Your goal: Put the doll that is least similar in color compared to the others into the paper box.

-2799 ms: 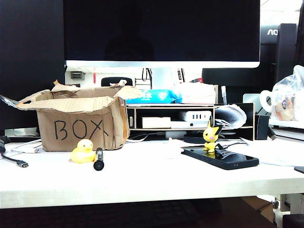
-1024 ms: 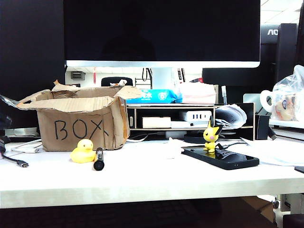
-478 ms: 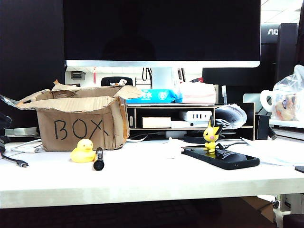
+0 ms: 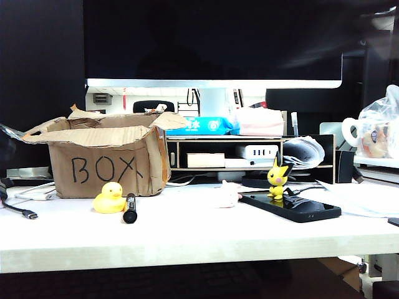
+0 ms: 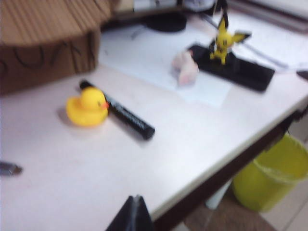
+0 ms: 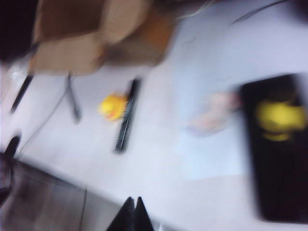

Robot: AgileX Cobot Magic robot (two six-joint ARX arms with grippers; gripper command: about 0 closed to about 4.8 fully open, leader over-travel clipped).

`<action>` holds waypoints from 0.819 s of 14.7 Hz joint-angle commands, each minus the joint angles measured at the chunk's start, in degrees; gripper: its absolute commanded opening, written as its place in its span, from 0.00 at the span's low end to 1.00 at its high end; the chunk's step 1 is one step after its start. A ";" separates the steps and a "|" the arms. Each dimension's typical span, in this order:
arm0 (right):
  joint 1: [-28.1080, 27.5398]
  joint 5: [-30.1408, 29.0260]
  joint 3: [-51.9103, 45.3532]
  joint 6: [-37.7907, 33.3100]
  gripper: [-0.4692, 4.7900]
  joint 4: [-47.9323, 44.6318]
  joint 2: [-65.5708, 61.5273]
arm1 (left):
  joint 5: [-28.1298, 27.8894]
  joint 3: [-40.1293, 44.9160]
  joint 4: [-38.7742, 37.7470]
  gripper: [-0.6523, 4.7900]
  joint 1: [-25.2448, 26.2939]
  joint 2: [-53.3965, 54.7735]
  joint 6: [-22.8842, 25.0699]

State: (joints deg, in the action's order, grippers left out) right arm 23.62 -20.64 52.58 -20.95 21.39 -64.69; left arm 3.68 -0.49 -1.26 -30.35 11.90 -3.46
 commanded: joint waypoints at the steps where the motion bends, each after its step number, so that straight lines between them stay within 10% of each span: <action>1: 5.16 1.46 17.81 0.42 0.07 13.64 -18.36 | 0.17 -0.04 0.50 0.11 0.09 -1.11 0.02; 7: 7.52 7.23 42.82 1.79 0.08 32.74 -44.02 | 0.13 -0.04 0.48 0.11 0.09 -1.11 0.02; 12: 7.52 9.60 46.05 4.13 0.57 33.05 -49.66 | 0.13 -0.04 0.48 0.11 0.09 -1.11 0.02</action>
State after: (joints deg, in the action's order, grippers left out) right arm 31.05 -11.14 98.30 -17.12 55.94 -114.19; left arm 3.68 -0.49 -1.26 -30.37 10.79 -3.46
